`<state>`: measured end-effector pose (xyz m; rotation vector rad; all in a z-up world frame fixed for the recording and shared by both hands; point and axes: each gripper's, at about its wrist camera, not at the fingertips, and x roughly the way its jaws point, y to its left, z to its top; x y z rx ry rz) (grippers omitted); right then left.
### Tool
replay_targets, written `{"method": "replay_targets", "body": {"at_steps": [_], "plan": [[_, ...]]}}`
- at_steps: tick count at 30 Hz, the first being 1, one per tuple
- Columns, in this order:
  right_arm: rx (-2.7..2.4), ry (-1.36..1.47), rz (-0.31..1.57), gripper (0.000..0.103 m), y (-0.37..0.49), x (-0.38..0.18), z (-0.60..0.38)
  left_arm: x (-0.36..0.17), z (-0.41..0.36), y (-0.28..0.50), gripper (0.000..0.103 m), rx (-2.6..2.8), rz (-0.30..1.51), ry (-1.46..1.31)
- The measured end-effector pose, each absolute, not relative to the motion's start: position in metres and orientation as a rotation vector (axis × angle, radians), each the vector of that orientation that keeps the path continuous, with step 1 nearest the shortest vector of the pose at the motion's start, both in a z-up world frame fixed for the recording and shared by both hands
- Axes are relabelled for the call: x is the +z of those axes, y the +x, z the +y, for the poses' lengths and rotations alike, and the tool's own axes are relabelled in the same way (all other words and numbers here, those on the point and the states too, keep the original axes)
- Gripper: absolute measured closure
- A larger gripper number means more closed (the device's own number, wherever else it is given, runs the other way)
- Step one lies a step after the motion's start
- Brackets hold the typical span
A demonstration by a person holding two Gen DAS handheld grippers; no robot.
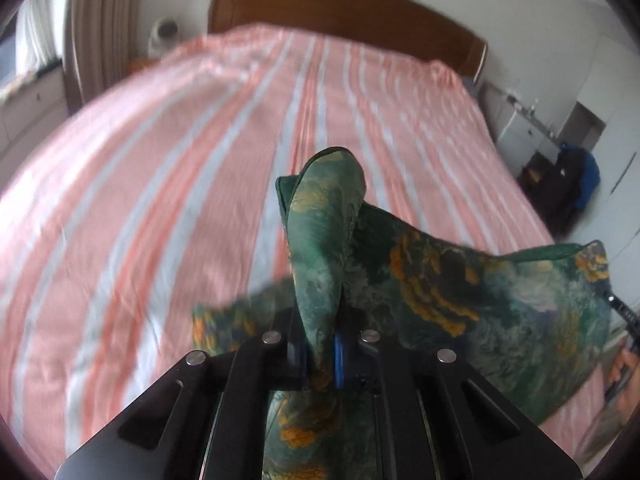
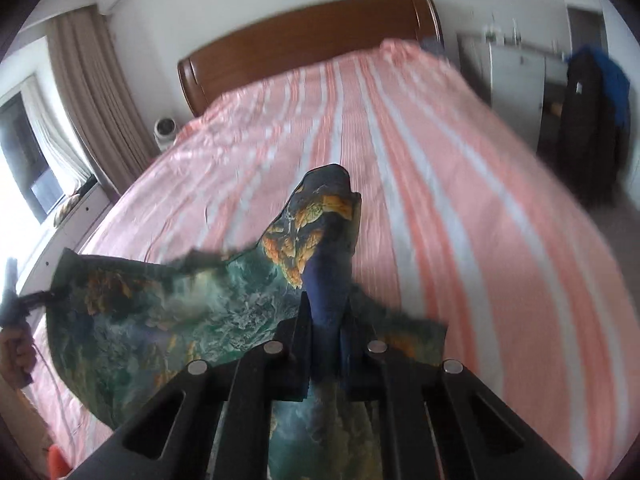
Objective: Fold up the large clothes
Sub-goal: 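Lift the jacket with both grippers and fold it in half lengthwise onto itself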
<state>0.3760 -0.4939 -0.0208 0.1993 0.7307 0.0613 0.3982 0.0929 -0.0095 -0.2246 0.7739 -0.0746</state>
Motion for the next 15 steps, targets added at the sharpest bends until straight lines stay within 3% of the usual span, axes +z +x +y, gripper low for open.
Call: {"method": "replay_targets", "body": {"at_steps": [3, 7, 10, 13, 15], "plan": [[0.022, 0.182, 0.675, 0.093, 0.389, -0.018, -0.492, -0.034, 0.084, 0.426, 0.095, -0.006, 0.765, -0.170], [-0.041, 0.192, 0.825, 0.093, 0.421, -0.093, -0.496, -0.116, 0.083, 0.446, 0.092, 0.037, 0.903, -0.139], [-0.032, 0.200, 0.882, 0.091, 0.416, -0.140, -0.490, -0.142, 0.082, 0.433, 0.090, 0.026, 0.856, -0.117], [-0.040, 0.212, 0.839, 0.088, 0.408, -0.149, -0.494, -0.139, 0.086, 0.428, 0.081, 0.022, 0.840, -0.139], [-0.041, 0.243, 0.835, 0.083, 0.409, -0.151, -0.500, -0.133, 0.084, 0.423, 0.068, 0.042, 0.836, -0.130]]}}
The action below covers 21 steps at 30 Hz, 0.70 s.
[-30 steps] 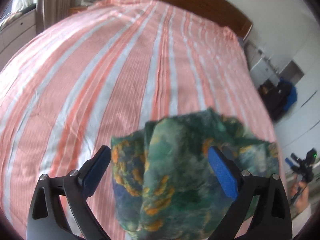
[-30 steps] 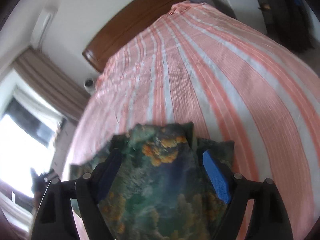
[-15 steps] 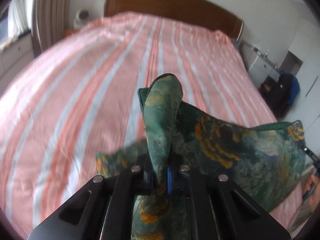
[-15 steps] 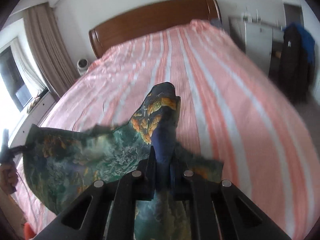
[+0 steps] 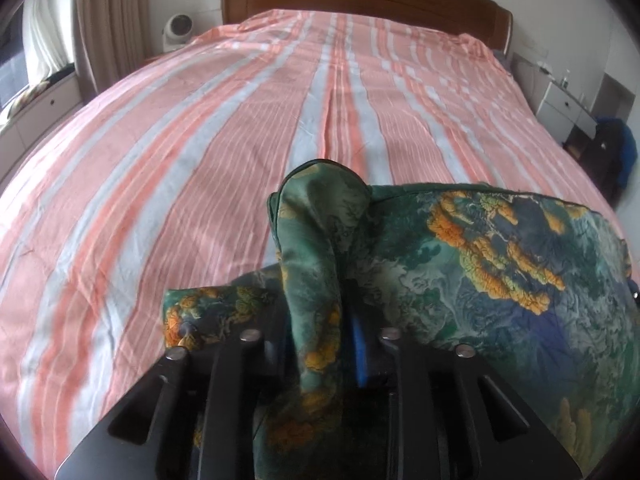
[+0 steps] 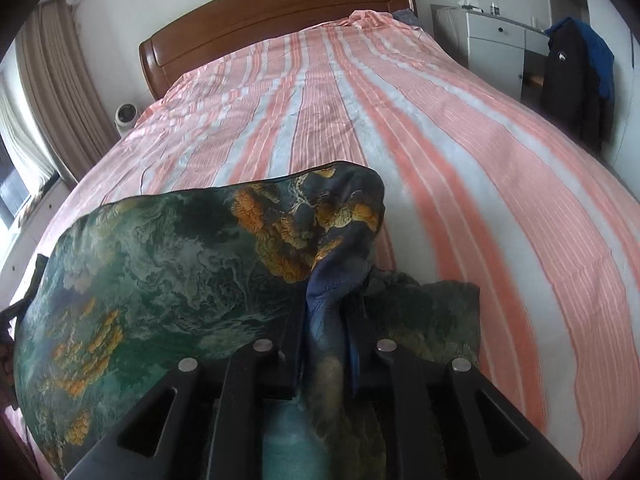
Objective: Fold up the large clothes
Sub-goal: 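Lift the jacket with both grippers and fold it in half lengthwise onto itself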
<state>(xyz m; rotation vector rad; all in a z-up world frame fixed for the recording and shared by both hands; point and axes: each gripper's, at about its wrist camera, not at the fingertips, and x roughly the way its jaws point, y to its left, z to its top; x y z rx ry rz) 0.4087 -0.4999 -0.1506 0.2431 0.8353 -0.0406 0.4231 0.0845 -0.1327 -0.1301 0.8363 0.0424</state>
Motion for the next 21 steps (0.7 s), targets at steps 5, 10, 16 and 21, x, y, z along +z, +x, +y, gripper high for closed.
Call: {"method": "replay_targets", "body": {"at_steps": [5, 10, 16, 21], "plan": [[-0.044, 0.292, 0.813, 0.043, 0.399, -0.130, -0.511, -0.075, 0.071, 0.397, 0.017, 0.029, 0.700, -0.114], [0.004, 0.286, 0.686, 0.036, 0.358, -0.078, -0.502, -0.031, 0.014, 0.390, 0.011, -0.116, 0.662, -0.075], [0.084, 0.248, 0.684, 0.032, 0.320, -0.058, -0.477, -0.042, -0.089, 0.423, 0.006, -0.208, 0.722, 0.090], [0.081, 0.215, 0.724, 0.032, 0.278, -0.084, -0.467, -0.102, -0.120, 0.397, 0.015, -0.207, 0.851, 0.264]]}}
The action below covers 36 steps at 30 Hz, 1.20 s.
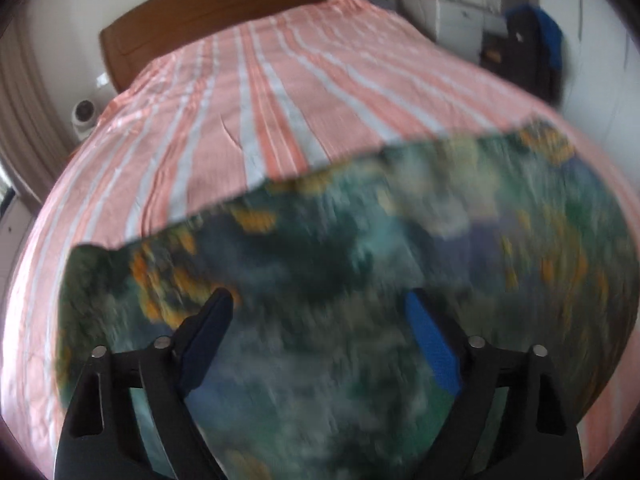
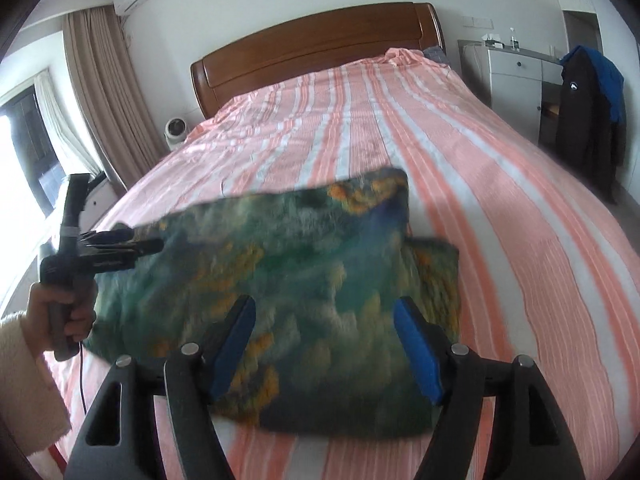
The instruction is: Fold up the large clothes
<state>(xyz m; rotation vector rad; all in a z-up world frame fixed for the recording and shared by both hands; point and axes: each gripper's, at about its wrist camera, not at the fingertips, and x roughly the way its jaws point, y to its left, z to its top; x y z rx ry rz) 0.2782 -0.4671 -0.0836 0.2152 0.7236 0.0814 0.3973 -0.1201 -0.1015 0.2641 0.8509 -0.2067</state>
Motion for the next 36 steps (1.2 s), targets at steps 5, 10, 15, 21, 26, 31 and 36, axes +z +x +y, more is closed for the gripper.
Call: {"method": "replay_targets", "body": {"at_steps": [5, 10, 15, 21, 26, 31, 36], "plan": [[0.045, 0.248, 0.751, 0.032, 0.220, -0.116, -0.475, -0.099, -0.128, 0.321, 0.012, -0.222, 0.775, 0.396], [0.044, 0.303, 0.737, 0.032, 0.176, -0.127, -0.465, -0.089, -0.132, 0.274, 0.008, -0.323, 0.833, 0.349], [0.060, 0.381, 0.717, 0.029, 0.155, -0.132, -0.465, -0.081, -0.099, 0.243, 0.008, -0.301, 0.862, 0.216], [0.097, 0.554, 0.701, 0.018, 0.170, -0.131, -0.508, -0.086, 0.052, 0.241, 0.006, -0.047, 0.860, -0.197], [0.162, 0.667, 0.771, 0.017, 0.225, -0.146, -0.537, -0.104, 0.125, 0.272, 0.005, -0.021, 0.853, -0.377], [0.136, 0.752, 0.818, 0.013, 0.271, -0.160, -0.536, -0.133, 0.125, 0.309, 0.000, 0.032, 0.956, -0.306], [0.044, 0.851, 0.814, 0.014, 0.264, -0.164, -0.540, -0.119, 0.128, 0.293, 0.002, 0.055, 0.932, -0.346]]}}
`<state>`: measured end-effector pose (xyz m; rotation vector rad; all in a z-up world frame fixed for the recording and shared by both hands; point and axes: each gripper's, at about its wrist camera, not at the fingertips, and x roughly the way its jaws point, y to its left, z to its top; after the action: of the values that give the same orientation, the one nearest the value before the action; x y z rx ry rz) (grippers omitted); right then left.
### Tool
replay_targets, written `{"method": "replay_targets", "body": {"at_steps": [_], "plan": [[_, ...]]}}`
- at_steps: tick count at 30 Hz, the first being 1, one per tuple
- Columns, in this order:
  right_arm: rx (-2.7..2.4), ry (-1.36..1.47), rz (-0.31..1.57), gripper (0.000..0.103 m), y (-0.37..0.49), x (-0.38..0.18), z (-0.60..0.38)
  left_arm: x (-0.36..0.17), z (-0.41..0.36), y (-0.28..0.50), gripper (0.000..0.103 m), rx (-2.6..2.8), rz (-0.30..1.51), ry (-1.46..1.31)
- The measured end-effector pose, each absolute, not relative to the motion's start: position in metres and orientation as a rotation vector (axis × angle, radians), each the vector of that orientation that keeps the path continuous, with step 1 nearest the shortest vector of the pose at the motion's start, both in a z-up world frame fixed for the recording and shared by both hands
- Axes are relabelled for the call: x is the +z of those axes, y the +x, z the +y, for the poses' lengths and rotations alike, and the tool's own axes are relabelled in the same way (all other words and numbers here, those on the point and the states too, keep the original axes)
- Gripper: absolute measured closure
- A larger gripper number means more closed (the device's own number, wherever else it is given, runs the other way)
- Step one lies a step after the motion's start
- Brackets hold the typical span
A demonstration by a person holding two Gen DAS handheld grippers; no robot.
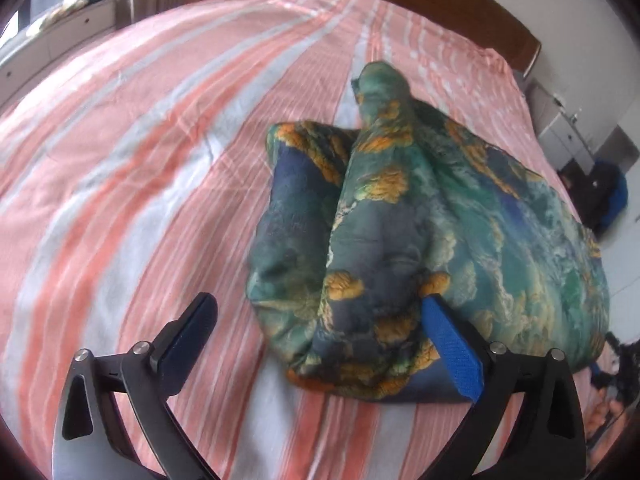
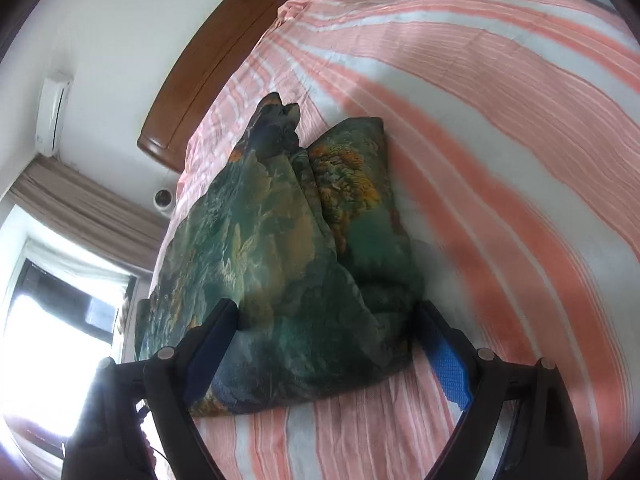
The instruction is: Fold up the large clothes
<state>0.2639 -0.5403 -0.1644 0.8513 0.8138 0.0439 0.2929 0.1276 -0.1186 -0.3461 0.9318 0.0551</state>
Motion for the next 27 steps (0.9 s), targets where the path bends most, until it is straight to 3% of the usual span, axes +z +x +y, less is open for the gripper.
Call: {"method": "replay_targets", "body": {"at_steps": [7, 14, 19, 25, 27], "plan": [[0.015, 0.810, 0.709, 0.013, 0.205, -0.147, -0.514, -0.060, 0.096, 0.262, 0.002, 0.036, 0.816, -0.196], [0.056, 0.803, 0.736, 0.013, 0.188, -0.163, -0.500, -0.019, -0.021, 0.288, 0.001, -0.233, 0.758, -0.102], [0.072, 0.826, 0.728, 0.013, 0.179, -0.168, -0.502, -0.027, -0.109, 0.304, 0.001, -0.369, 0.750, 0.027], [0.070, 0.941, 0.687, 0.013, 0.184, -0.177, -0.521, -0.093, -0.178, 0.317, 0.002, -0.451, 0.930, 0.155], [0.069, 0.979, 0.675, 0.013, 0.190, -0.179, -0.529, -0.100, -0.188, 0.315, 0.002, -0.427, 0.910, 0.251]]}}
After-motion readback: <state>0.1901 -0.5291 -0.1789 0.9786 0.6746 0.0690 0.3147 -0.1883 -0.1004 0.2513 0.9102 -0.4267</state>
